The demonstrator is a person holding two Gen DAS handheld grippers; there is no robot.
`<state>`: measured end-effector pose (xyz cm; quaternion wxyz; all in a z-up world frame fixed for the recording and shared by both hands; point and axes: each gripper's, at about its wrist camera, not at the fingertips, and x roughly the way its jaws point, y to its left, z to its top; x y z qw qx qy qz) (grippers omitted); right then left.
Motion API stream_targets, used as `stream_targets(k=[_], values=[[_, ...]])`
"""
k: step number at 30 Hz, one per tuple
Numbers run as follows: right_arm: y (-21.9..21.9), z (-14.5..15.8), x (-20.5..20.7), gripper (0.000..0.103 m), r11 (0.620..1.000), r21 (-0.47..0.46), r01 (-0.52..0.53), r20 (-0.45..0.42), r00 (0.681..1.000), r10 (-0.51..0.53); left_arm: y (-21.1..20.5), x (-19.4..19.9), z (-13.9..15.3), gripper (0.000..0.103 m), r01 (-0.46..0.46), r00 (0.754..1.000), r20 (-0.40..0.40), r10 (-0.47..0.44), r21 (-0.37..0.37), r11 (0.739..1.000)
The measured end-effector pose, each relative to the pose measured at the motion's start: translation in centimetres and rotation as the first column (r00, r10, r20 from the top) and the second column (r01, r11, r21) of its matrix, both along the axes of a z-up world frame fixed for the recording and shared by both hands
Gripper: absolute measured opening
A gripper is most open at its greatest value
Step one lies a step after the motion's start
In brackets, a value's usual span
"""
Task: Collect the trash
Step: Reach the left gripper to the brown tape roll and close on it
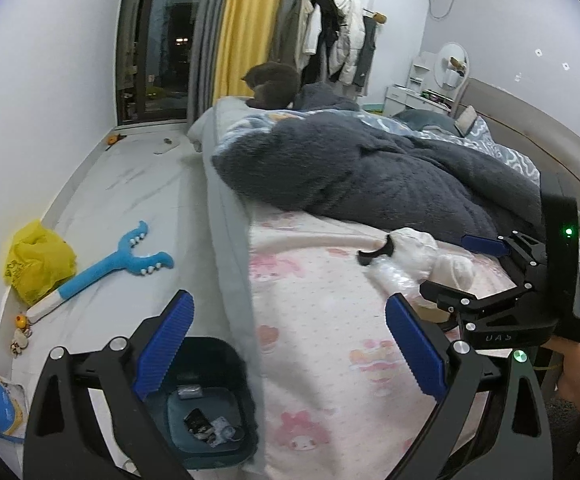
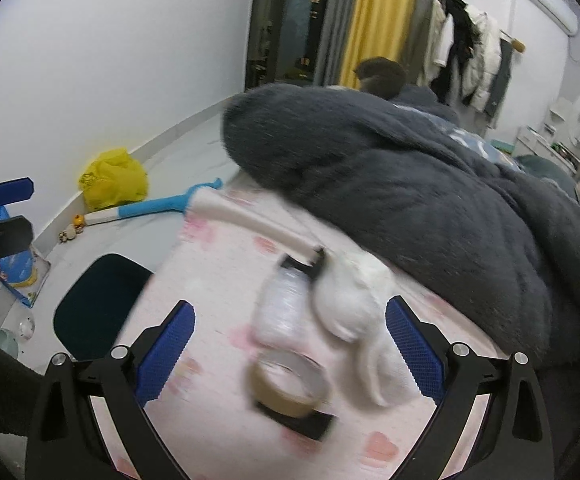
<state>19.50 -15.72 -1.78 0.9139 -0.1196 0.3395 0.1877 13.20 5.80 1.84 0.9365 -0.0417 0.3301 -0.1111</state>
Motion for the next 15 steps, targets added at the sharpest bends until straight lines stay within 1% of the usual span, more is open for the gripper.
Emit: stream_targets(k=[7,12,15], values=[[-3.8,-1.2,1.1,0.097,0.998,-0.015,0.054,-0.036,0.998,-0.054,-3.5,0.7,-0.2,0.098,0.051,0.999,-0.005,-0.051,-0.002,0.999],[-5.4,-2.4,1.9,0.097,0.997,-0.023,0.077,-0.063,0.995,-0.079,-5.9,1.1,-0.6,0.098,0.087,0.996,-0.019,-0.088,-0.015,0.996],[-6.3,-2.7,2.5,0.097,0.996,0.003,0.088,-0.079,0.993,-0.087,-7.1,1.4,-1.1,0.098,0.110,0.993,-0.041,-0.111,-0.032,0.993]])
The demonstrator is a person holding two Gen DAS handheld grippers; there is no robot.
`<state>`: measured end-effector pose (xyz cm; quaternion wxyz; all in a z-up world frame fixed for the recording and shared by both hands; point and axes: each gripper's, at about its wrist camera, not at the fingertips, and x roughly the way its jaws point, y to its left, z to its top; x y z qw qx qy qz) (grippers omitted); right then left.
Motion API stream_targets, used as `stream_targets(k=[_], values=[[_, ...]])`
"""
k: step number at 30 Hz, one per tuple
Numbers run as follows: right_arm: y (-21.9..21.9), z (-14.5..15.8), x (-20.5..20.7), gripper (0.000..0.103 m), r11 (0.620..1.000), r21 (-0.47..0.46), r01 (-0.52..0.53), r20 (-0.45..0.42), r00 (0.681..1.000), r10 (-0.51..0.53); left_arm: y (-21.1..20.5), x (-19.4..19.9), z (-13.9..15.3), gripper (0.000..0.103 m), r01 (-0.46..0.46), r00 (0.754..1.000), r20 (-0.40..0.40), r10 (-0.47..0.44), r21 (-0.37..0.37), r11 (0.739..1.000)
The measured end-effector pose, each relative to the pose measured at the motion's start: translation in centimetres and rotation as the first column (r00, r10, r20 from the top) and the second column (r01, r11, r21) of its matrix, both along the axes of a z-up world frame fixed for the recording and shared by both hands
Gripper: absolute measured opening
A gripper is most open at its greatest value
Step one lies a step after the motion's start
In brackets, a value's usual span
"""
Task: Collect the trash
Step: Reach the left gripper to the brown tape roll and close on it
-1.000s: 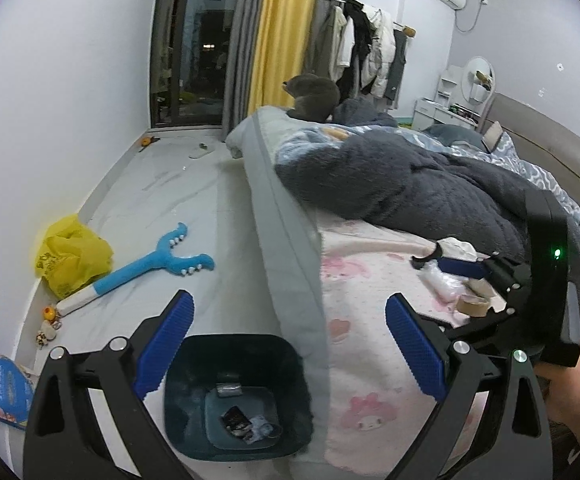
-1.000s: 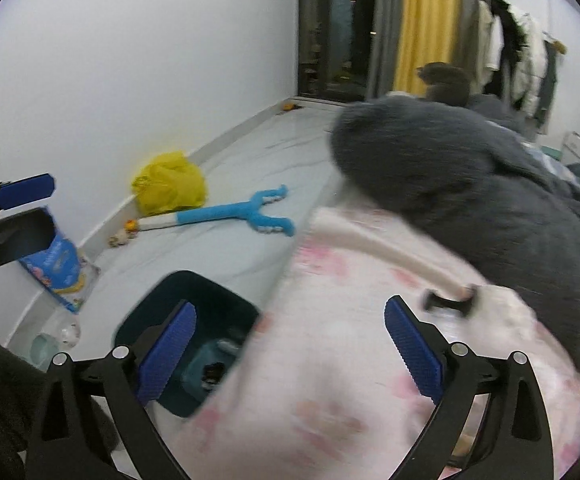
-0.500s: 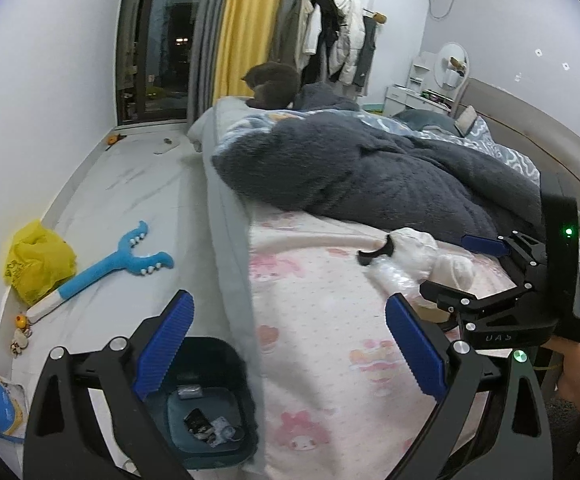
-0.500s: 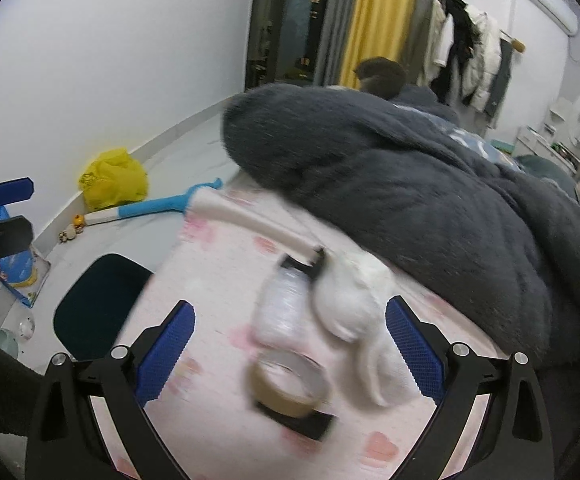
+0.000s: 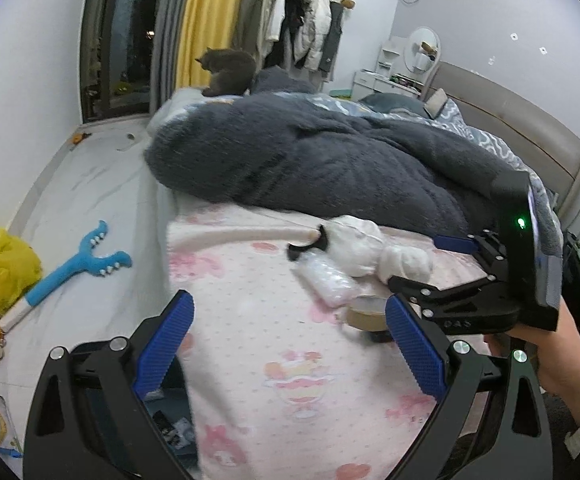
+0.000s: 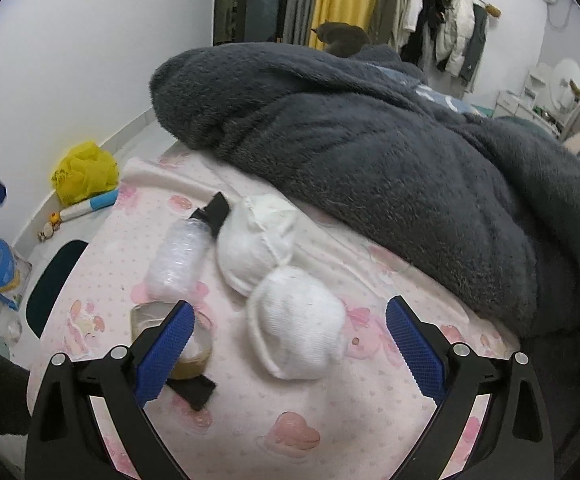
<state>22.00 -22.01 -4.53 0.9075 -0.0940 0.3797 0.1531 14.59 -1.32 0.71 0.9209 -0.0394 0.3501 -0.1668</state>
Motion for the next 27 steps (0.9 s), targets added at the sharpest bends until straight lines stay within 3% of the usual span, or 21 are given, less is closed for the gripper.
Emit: stream_targets(k=[9,11,13,15,19,27], values=[[-1.5,-0.9,1.1,0.097,0.998,0.062,0.006,-0.044,0.999,-0.003,-3.2,1.0,-1.7,0.097,0.055,0.996,-0.069,-0.055,0.001,0.998],[-1.7,-1.1,1.3,0.091,0.997,0.071,0.008,-0.048,0.999,-0.005,-3.7,1.0,-2.0,0.097,0.071,0.994,-0.081,-0.071,-0.001,0.997],[-2.0,-1.3,1.5,0.075,0.997,0.081,0.009,-0.064,0.998,-0.003,-4.6,1.3,-2.5,0.097,0.090,0.992,-0.093,-0.089,0.005,0.996],[-2.3,-1.7,1.9,0.072,0.996,0.091,0.006,-0.079,0.997,0.002,-5.2,1.5,-2.9,0.095,0.103,0.989,-0.104,-0.102,0.010,0.995],[-3.0,-1.6,1.9,0.054,0.994,0.108,0.000,-0.090,0.996,0.009,-6.3,1.9,-3.5,0.092,0.127,0.985,-0.119,-0.122,0.037,0.991],[-4.9,-0.8,1.2,0.048,0.991,0.135,0.011,-0.077,0.997,-0.001,-7.7,2.9,-4.9,0.083,0.138,0.978,-0.161,-0.131,0.034,0.990]])
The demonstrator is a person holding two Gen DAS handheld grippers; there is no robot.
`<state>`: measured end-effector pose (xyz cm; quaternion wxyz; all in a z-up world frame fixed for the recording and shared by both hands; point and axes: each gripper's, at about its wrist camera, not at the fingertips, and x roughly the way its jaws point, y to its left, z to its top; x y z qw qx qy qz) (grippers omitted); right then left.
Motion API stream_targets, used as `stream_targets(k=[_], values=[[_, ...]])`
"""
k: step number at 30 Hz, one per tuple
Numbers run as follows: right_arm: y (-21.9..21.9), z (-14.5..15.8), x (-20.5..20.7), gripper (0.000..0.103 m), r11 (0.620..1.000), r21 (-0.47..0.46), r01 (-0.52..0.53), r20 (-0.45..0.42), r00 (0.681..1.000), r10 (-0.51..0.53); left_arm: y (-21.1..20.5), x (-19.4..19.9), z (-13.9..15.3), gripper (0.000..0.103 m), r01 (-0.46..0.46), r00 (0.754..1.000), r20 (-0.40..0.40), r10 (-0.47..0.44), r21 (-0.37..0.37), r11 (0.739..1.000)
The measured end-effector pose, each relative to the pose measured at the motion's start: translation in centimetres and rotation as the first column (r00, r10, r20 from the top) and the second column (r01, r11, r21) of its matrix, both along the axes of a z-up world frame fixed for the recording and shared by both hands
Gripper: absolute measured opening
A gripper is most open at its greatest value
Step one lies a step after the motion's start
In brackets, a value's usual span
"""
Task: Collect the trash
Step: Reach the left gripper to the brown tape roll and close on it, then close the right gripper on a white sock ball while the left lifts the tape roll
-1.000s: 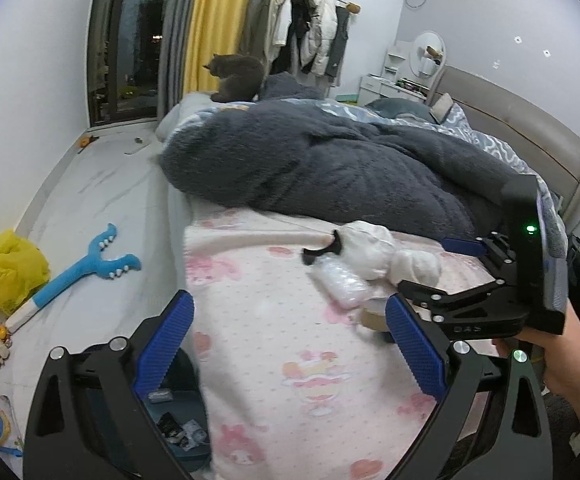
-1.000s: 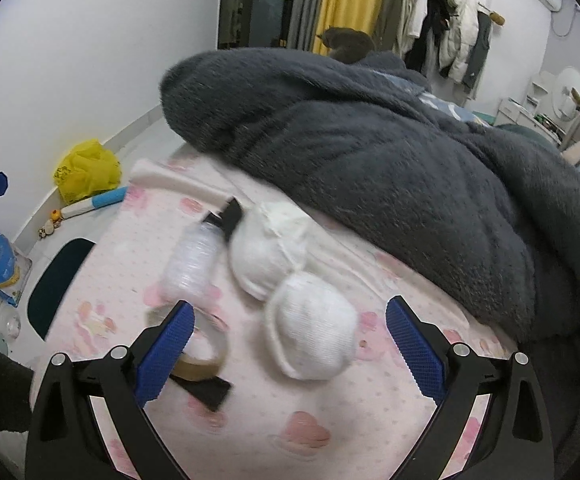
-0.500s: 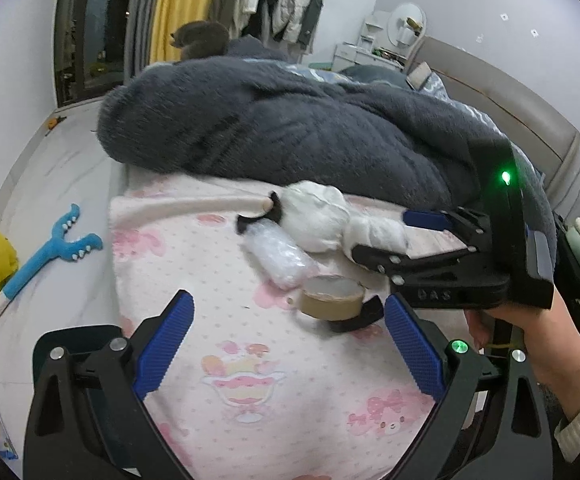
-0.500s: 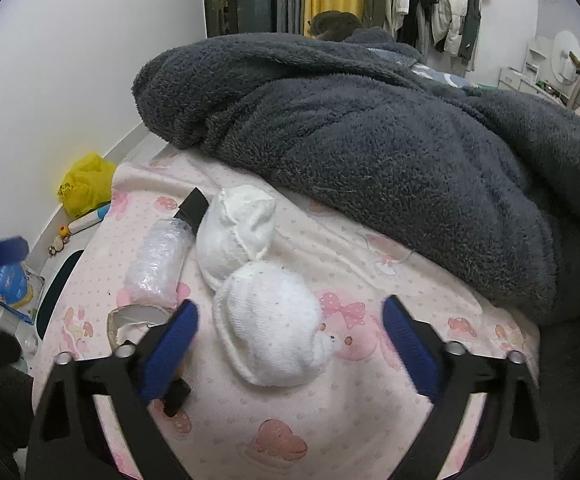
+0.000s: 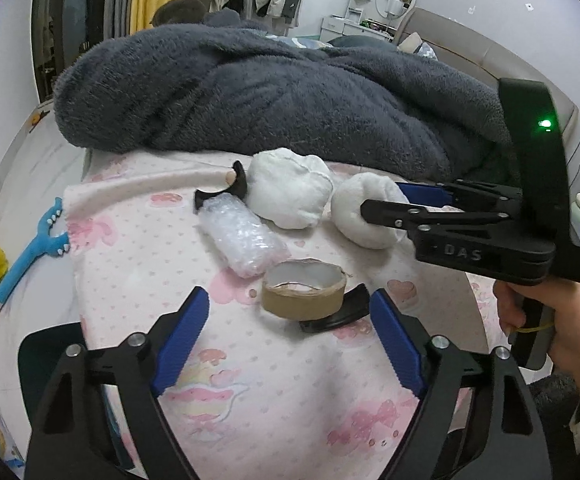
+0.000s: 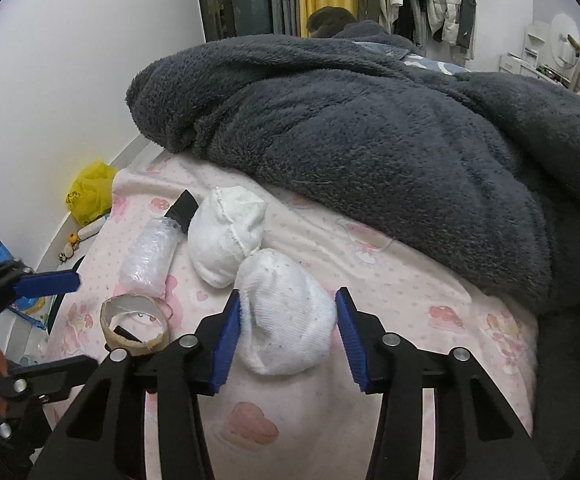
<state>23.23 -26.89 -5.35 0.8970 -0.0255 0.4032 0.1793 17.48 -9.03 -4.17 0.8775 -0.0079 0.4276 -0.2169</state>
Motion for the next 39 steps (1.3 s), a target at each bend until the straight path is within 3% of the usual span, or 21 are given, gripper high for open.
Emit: stream_targets(k=[8,15,22,28,29,30,31,39], values=[[-2.6,0.6,-0.8,0.046,0.999,0.033,0.012,0.014,1.000,-0.012,-0.8,1.2,-1.1,0.074,-0.002,1.000,-0.030,0.002,0.006,1.000],[-4.9,1.2,-1.3,0.046,0.997,0.070,0.039,0.027,0.999,-0.041,-1.7,1.7,-1.8,0.055,0.019,0.999,-0.044,-0.019,0.009,1.000],[-7.0,0.9,-1.6,0.040,0.993,0.101,0.057,0.014,0.998,-0.059,-2.4,1.8,-1.6,0.053,0.027,1.000,-0.016,-0.026,0.011,1.000],[-7.7,0.7,-1.6,0.040,0.990,0.128,0.066,0.014,0.998,-0.068,-1.9,1.3,-0.1,0.053,0.023,0.999,0.029,-0.022,-0.030,0.999],[-7.9,0.8,-1.6,0.044,0.987,0.143,0.069,0.015,0.997,-0.072,-1.9,1.2,0.1,0.053,0.022,0.999,0.037,-0.021,-0.034,0.999],[-8.0,0.8,-1.5,0.068,0.984,0.164,0.068,0.009,0.997,-0.070,-1.8,1.1,0.4,0.053,0.021,0.999,0.047,-0.019,-0.040,0.999],[-8.1,0.8,-1.5,0.082,0.981,0.182,0.068,0.010,0.997,-0.071,-1.6,1.0,0.6,0.053,0.020,0.998,0.060,-0.017,-0.047,0.999],[-6.1,-1.0,0.4,0.084,0.986,0.146,0.075,-0.029,0.997,-0.071,-0.9,0.8,1.3,0.053,0.013,0.997,0.081,-0.008,-0.065,0.998]])
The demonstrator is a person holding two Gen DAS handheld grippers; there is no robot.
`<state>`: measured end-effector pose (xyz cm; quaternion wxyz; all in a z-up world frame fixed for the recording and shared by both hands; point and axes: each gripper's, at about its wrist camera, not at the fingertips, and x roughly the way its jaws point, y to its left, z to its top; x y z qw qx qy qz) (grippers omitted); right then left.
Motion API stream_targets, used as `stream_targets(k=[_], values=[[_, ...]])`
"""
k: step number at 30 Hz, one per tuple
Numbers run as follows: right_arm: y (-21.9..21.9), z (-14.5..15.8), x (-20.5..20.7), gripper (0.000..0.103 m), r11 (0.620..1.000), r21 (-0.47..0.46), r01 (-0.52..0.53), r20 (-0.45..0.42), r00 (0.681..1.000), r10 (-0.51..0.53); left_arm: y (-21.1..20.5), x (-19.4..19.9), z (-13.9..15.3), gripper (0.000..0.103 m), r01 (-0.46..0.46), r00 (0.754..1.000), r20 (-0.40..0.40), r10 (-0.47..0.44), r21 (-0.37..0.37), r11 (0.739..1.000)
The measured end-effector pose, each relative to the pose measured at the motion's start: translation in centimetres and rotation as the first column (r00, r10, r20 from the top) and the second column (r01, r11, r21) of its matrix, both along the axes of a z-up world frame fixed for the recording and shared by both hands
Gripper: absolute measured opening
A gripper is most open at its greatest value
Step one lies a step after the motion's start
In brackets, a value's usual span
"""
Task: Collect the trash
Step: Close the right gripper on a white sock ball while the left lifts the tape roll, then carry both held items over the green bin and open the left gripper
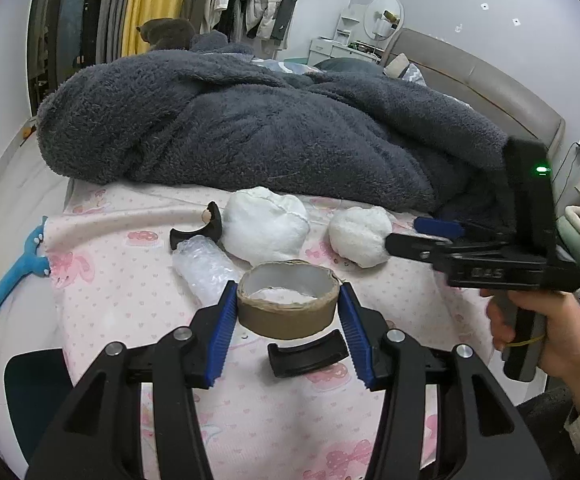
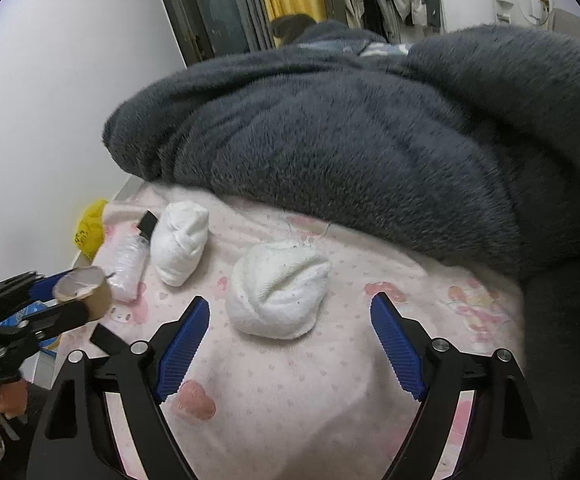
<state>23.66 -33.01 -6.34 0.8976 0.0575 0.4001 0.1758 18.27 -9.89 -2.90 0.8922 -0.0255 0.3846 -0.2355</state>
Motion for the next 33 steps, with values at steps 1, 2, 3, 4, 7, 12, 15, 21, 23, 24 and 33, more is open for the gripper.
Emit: stream_targets(k=[1,2,3,4,7,12,15,21,23,24,33], values=[[0.3,-0.2,0.4,0.084,1.000,0.000,-0.003,-0.003,1.000,0.003,0.0,0.0,0.1,0.053,0.001,1.000,0.003,-0.001,-0.002,1.000],[0.6,-0.3,0.7,0.084,1.000,-0.002,-0.003,-0.003,1.000,0.003,0.2,-0.3,0.2,0.053,0.002,1.000,0.007,-0.002,-0.006,1.000],[0.8,-0.5,1.1,0.084,1.000,-0.004,-0.002,-0.005,1.000,0.002,0.5,-0.4,0.3,0.053,0.002,1.000,0.013,-0.002,-0.008,1.000],[0.8,-0.6,1.3,0.084,1.000,-0.003,-0.002,-0.010,1.000,0.002,0.8,-0.5,0.5,0.053,0.000,1.000,0.017,0.000,-0.011,1.000],[1.2,-1.1,2.2,0.066,1.000,0.000,-0.001,-0.027,1.000,0.001,1.7,-0.8,0.8,0.053,-0.011,1.000,0.025,0.011,-0.011,1.000],[2.7,-1.1,3.0,0.048,0.999,-0.049,-0.006,-0.052,0.999,0.003,3.8,-0.9,1.3,0.054,-0.056,0.998,0.028,0.056,-0.009,0.998],[3.3,0.2,3.0,0.048,0.999,-0.048,0.014,-0.013,1.000,-0.015,5.1,-0.9,1.5,0.054,-0.080,0.996,0.028,0.080,-0.006,0.997],[5.0,3.0,2.8,0.048,0.999,-0.040,0.027,0.076,0.997,-0.024,7.8,-1.1,1.9,0.054,-0.132,0.991,0.029,0.132,0.014,0.991],[5.8,3.8,2.8,0.048,0.999,-0.032,0.021,0.100,0.995,-0.017,8.8,-1.1,1.9,0.054,-0.154,0.988,0.023,0.154,0.021,0.988],[6.3,4.1,2.8,0.048,0.999,-0.029,0.014,0.108,0.994,-0.011,9.2,-1.1,1.8,0.054,-0.161,0.987,0.020,0.160,0.024,0.987],[10.6,5.2,3.5,0.048,0.999,-0.003,-0.036,0.136,0.990,0.036,13.3,-1.3,0.4,0.054,-0.242,0.969,-0.032,0.245,0.086,0.967]])
